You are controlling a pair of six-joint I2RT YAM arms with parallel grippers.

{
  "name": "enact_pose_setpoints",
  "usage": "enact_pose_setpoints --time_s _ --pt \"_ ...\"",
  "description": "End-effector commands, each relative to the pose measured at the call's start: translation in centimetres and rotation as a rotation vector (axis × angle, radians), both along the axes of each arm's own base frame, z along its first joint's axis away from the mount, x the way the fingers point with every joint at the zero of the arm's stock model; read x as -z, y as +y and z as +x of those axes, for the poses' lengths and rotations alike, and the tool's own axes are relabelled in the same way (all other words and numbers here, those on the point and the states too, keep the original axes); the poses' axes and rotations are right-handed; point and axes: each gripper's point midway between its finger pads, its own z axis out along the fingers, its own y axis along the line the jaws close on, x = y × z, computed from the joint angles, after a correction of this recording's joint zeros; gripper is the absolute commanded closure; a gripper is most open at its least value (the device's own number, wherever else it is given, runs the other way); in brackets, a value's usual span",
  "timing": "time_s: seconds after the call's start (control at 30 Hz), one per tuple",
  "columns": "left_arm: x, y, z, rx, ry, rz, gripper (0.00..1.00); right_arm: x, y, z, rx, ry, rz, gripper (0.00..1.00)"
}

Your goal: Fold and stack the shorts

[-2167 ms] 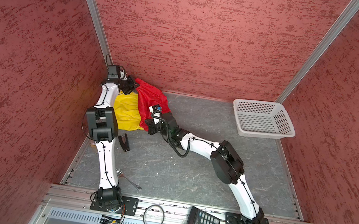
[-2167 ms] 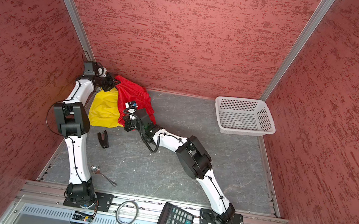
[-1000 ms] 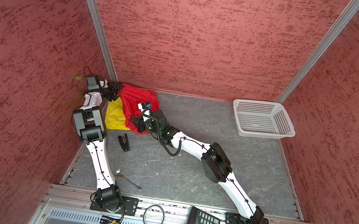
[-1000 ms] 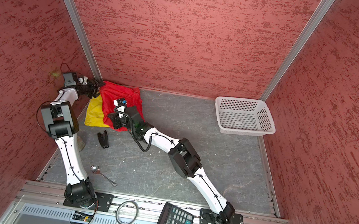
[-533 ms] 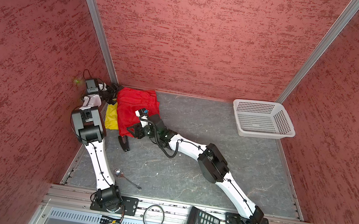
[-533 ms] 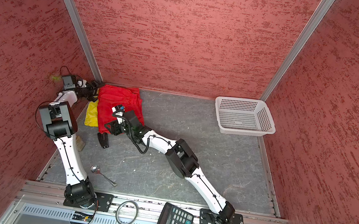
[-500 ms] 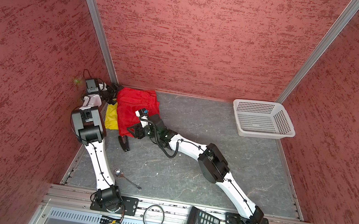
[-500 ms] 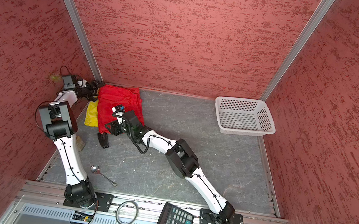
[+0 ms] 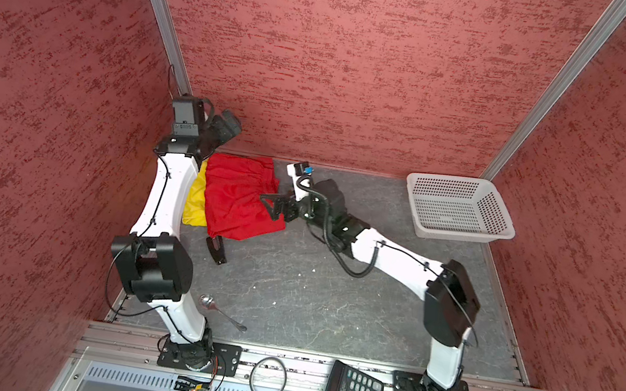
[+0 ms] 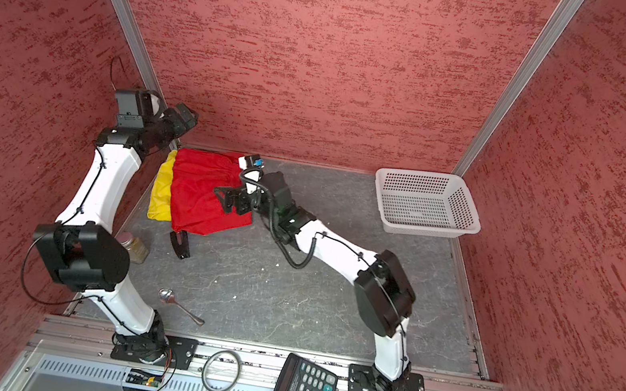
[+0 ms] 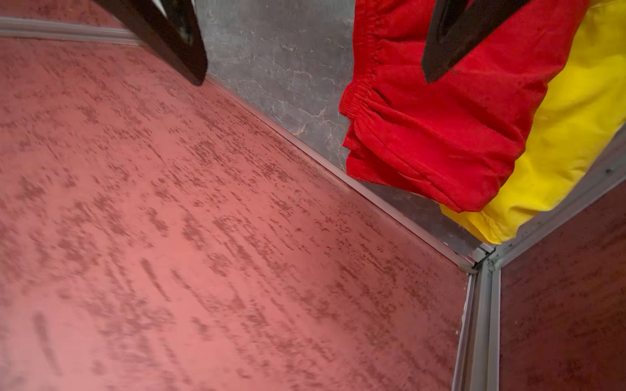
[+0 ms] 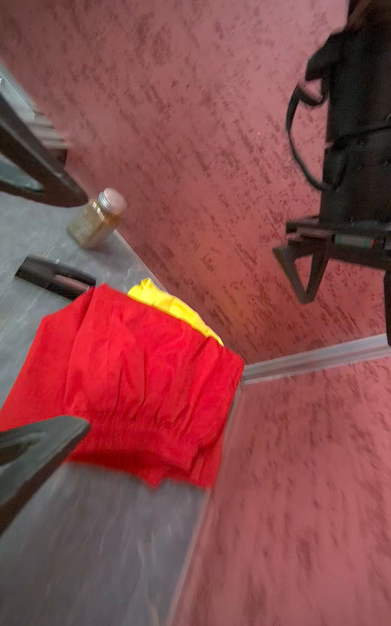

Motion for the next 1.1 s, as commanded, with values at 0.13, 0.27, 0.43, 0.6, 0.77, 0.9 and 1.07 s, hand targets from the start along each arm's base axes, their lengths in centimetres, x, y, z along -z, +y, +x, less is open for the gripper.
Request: enact_pose_setpoints --time_s 0.13,0.27,0.43,0.6,0.77,0.9,1.07 --pt "2.2 -1.1 -7.6 -0.074 0.093 0.173 0.01 0.0 -13.5 -1.9 0.327 -0.058 -0.039 0.01" --pt "5.1 -2.9 -10.9 -0.047 0.039 0.201 0.01 1.0 -20.6 -3.9 0.481 -0.108 -0.095 0.01" --pt "8.9 -4.1 -14.0 -0.045 -0.14 0.42 0.0 2.8 -30.9 -3.7 0.767 -0.155 -0.236 0.01" --pt "14.9 -4.6 -15.9 0.0 -0.196 0.555 0.01 8.0 -37.1 -2.2 0.894 -0.168 -0.393 0.01" --pt "19.6 -3.2 -16.1 -0.028 -0.071 0.617 0.0 11.8 -41.9 -1.9 1.064 -0.129 -0.436 0.01" --pt "22.3 -0.5 -16.5 -0.156 -0.035 0.608 0.0 13.3 -44.0 -0.7 1.134 -0.099 -0.479 0.01" --pt "22.7 1.6 -15.3 -0.178 -0.051 0.525 0.0 16.6 -47.0 0.5 1.229 -0.03 -0.513 0.01"
